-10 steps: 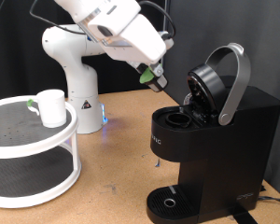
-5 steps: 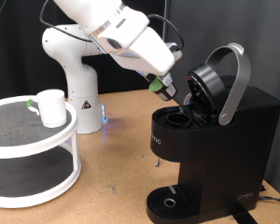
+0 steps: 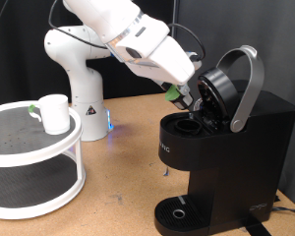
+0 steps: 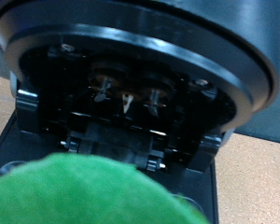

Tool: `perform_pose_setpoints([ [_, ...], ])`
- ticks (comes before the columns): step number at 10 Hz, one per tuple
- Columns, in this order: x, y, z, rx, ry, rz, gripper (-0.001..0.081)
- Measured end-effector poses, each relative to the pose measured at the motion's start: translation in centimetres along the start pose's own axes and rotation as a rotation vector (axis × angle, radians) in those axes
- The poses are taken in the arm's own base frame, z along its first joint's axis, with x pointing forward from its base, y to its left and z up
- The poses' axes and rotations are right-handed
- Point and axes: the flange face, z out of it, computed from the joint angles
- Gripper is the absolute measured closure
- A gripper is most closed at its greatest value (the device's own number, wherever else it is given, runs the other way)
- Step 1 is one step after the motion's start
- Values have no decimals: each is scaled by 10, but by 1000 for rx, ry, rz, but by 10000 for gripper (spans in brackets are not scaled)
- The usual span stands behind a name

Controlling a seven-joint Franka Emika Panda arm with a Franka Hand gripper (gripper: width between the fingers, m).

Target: Make a cup of coffee with the keurig machine

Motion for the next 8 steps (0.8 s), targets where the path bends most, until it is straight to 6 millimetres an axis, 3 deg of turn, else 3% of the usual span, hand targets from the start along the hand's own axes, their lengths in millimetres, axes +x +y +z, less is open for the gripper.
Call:
perform_pose_setpoints([
  [8, -9, -3, 25, -21, -30, 8, 315],
])
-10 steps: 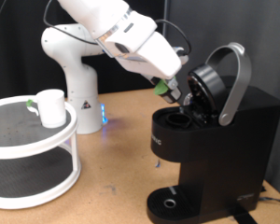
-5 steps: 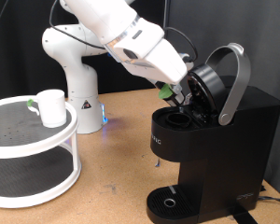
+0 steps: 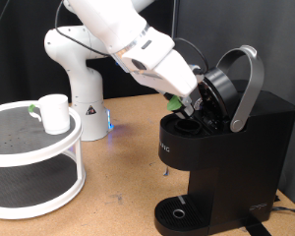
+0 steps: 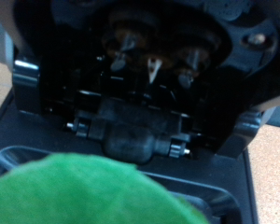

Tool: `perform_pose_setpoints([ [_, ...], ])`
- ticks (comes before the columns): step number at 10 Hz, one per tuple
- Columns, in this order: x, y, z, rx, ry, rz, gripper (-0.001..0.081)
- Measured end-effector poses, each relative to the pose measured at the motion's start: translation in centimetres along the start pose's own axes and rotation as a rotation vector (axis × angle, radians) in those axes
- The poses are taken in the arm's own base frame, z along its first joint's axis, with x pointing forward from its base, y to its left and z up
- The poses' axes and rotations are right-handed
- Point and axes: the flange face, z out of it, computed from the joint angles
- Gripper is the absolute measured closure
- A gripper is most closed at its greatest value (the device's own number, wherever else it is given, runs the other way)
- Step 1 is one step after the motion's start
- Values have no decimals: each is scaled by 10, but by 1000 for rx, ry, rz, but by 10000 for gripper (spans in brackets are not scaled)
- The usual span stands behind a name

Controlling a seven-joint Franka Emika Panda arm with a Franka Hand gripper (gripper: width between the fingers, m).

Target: Make a cup of coffee with the keurig machine

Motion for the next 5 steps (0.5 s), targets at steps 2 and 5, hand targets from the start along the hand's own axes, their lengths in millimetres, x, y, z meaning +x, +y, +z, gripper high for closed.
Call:
perform_pose_setpoints([
  [2, -3, 5, 10, -5, -14, 8, 315],
  [5, -5, 9, 22, -5, -30, 15, 315],
])
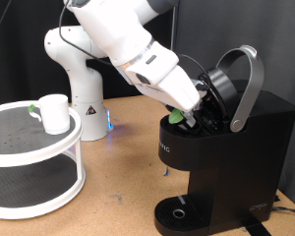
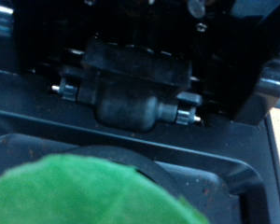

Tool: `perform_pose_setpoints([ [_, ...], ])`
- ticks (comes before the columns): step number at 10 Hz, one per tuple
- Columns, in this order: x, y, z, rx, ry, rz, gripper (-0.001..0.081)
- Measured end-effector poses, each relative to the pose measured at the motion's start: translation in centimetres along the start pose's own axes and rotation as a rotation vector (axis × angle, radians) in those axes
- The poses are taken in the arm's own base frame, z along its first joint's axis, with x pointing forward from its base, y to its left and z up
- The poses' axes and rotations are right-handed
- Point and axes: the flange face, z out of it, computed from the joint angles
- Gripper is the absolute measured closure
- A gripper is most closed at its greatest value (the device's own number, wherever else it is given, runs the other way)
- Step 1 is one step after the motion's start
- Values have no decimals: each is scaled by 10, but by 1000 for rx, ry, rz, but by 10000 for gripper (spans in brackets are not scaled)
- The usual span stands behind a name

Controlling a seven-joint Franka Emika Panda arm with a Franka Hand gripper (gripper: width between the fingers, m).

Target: Make a cup of coffee with the keurig machine

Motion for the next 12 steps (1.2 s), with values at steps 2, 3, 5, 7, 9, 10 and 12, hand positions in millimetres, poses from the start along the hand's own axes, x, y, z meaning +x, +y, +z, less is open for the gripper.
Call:
perform_pose_setpoints([
  [2, 1, 0, 4, 17, -7, -1, 315],
  [3, 1, 0, 5, 21, -8, -1, 315],
  [5, 2, 0, 5, 29, -9, -2, 315],
  [7, 3, 0, 6, 27, -15, -7, 315],
  [9, 6, -1, 6, 19, -23, -5, 315],
  [10, 8, -2, 7, 14, -27, 0, 315],
  [12, 13, -2, 7, 11, -28, 1, 315],
])
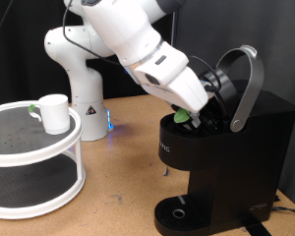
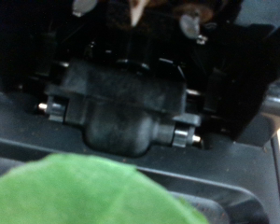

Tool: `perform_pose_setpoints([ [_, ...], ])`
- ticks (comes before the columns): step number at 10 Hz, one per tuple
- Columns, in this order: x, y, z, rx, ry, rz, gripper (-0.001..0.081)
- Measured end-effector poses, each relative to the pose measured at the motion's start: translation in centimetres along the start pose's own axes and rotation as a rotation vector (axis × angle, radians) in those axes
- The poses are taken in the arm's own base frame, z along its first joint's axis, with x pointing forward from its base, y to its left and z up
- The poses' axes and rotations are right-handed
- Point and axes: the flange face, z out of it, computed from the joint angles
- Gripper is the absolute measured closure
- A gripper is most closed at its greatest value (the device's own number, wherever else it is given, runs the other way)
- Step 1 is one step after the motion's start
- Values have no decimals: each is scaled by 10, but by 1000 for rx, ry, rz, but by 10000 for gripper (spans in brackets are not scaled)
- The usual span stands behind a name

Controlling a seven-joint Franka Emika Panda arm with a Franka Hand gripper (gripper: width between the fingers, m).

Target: Make a cup of coffee with the keurig machine

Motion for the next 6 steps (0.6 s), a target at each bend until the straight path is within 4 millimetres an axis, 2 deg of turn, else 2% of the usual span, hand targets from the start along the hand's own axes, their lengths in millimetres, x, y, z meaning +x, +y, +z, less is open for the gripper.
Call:
perform_pose_setpoints([
  [1, 2, -1, 0, 0, -1, -3, 315],
  [3, 3, -1, 2, 2, -4, -4, 62],
  [4, 4, -1, 3, 4, -6, -3, 62],
  [5, 4, 0, 4, 6, -8, -4, 11],
  [6, 4, 0, 4, 8, -9, -4, 11],
])
